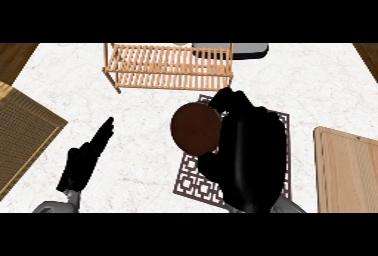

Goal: Pick the cupcake from the placemat and place it in the tiered shelf

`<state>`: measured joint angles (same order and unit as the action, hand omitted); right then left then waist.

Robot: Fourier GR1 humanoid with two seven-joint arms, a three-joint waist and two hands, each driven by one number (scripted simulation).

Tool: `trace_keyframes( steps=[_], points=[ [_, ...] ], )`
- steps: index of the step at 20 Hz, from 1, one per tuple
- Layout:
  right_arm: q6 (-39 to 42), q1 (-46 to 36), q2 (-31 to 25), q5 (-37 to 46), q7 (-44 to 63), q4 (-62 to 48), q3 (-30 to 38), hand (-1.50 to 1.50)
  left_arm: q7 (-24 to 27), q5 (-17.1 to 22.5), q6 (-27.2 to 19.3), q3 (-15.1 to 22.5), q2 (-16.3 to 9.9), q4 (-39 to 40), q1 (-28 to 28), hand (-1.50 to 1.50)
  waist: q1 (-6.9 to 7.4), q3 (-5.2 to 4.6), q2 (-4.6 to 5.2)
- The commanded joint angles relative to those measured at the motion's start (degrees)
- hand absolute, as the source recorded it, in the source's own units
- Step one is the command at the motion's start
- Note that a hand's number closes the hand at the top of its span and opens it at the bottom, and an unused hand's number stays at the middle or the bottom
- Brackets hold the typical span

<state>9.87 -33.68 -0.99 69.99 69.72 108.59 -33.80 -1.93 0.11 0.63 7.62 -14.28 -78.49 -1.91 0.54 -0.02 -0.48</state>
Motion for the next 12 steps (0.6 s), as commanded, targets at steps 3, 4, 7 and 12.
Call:
trace_keyframes(
  steps=[3, 4, 7, 12],
  points=[
    [4.72, -14.38, 0.95, -1.25, 12.89, -2.24, 7.69, 1.5, -1.23, 0.26, 0.82, -0.36, -0.52, -0.42, 0.96, 0.0, 0.63, -0.08, 0.2],
    [5.69, -17.85, 0.95, -2.82, 12.0, -4.28, 10.53, 1.5, 0.1, -1.09, -0.83, 0.23, 1.01, 1.5, 0.04, 0.0, 0.6, -0.13, 0.32],
    [5.95, -22.48, 0.95, -2.72, 9.35, -11.1, 15.73, 1.5, 1.26, -1.58, -0.37, 0.58, 0.79, 1.77, 1.29, 0.0, 0.71, -0.12, 0.41],
    [3.37, -32.24, 0.96, -0.4, 2.92, -25.68, 25.44, 1.5, -0.72, -1.8, -1.44, 1.05, 2.56, 0.64, -0.51, 0.0, 0.98, -0.09, 0.72]
  ],
)
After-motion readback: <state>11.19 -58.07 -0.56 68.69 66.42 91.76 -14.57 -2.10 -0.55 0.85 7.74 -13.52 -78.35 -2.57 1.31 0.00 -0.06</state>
